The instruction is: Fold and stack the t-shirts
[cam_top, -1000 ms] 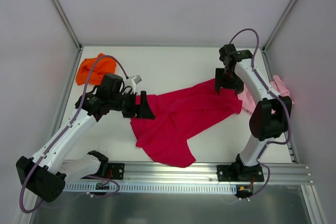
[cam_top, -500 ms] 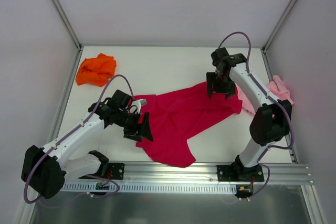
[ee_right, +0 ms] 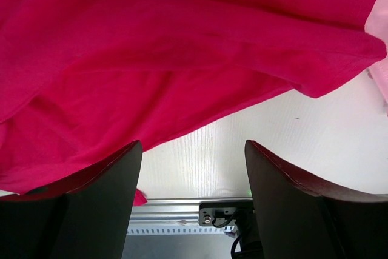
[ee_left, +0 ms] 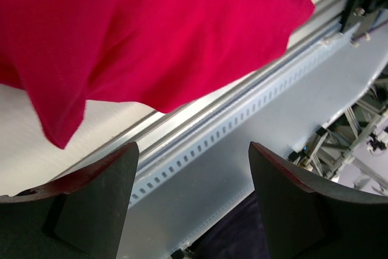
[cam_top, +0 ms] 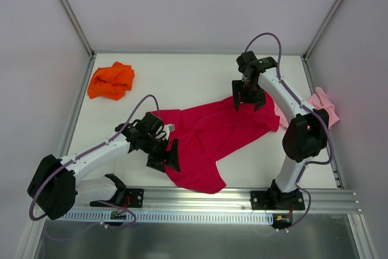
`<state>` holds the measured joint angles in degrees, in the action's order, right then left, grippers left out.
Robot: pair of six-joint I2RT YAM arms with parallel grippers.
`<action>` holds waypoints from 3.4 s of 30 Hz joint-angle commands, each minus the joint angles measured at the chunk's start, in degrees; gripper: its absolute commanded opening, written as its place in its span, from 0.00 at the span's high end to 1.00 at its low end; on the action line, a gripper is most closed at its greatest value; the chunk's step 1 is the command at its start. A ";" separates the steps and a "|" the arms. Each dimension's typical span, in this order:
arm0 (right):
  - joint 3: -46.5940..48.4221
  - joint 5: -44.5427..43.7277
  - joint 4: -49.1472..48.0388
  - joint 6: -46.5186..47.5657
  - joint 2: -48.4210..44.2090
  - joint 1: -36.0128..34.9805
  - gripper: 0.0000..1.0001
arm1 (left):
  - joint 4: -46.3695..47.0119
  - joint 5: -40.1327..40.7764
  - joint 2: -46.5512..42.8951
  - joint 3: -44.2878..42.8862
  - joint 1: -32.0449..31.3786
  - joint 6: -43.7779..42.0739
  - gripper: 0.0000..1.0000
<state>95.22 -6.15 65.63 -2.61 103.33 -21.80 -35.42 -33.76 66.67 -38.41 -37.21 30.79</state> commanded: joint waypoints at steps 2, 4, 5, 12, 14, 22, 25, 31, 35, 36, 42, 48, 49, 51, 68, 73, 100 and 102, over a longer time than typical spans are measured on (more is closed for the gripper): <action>4.62 -0.17 2.75 -0.29 0.03 -0.35 0.28 | -2.72 10.89 0.91 -1.84 -1.63 3.40 0.25; 4.80 -0.18 2.49 -0.29 -0.14 -0.43 0.28 | -3.87 14.75 2.57 -1.93 -2.07 3.75 0.26; 4.80 -0.26 2.49 -0.29 -0.23 -0.43 0.28 | -3.78 15.47 2.93 -1.67 -2.16 4.02 0.26; 4.36 -1.23 2.84 0.24 -1.02 -0.43 0.28 | 0.08 14.60 3.81 2.02 -2.95 7.44 0.27; 4.45 -1.49 2.93 0.59 -0.94 -0.43 0.28 | 1.93 13.98 4.51 2.99 -3.65 8.76 0.27; 4.27 -1.32 2.93 1.56 -1.46 -0.43 0.28 | 6.33 18.46 8.03 4.75 -7.69 13.42 0.28; 3.75 -1.14 2.67 2.08 -2.25 -0.43 0.28 | 7.29 20.39 10.40 4.14 -8.31 13.95 0.28; 2.26 -1.49 1.79 2.17 -4.80 -0.43 0.28 | 7.56 23.65 15.06 0.81 -9.11 13.95 0.32; 0.94 -2.55 1.61 2.09 -6.21 -0.43 0.28 | 7.47 24.09 18.05 -1.57 -9.46 13.07 0.49; 0.67 -3.33 1.70 2.17 -6.38 -0.35 0.28 | 7.30 24.09 19.01 -2.01 -9.72 12.98 0.58; 0.40 -4.31 1.52 2.17 -7.53 -0.35 0.27 | 5.63 25.58 19.72 -3.86 -10.07 12.46 0.96; -0.82 -3.17 1.61 1.65 -7.61 -0.35 0.27 | 3.17 27.69 19.46 -5.26 -10.07 12.37 1.00; -1.78 -2.90 1.61 1.12 -7.88 -0.35 0.27 | 2.38 28.39 19.20 -5.62 -10.07 12.37 1.00; -6.43 -1.59 1.09 -0.90 -9.19 -0.35 0.27 | 1.14 29.36 18.14 -6.41 -10.07 12.72 1.00; -20.51 -2.63 -10.87 -6.97 -5.95 0.18 0.22 | -7.91 37.45 10.50 -9.22 -8.23 14.57 1.00; -22.00 -3.00 -12.88 -7.67 -3.93 0.53 0.22 | -10.80 39.46 6.90 -9.92 -7.26 15.27 1.00; -25.17 -1.50 -13.25 -6.79 0.99 1.32 0.21 | -19.25 42.28 -0.58 -16.43 6.36 8.77 1.00; -25.08 0.43 -13.07 -6.44 1.09 1.41 0.21 | -19.25 42.20 -0.58 -17.31 6.27 8.42 1.00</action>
<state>69.45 -8.40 51.27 -9.39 103.63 -20.71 -53.06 7.99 67.37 -52.64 -31.40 40.82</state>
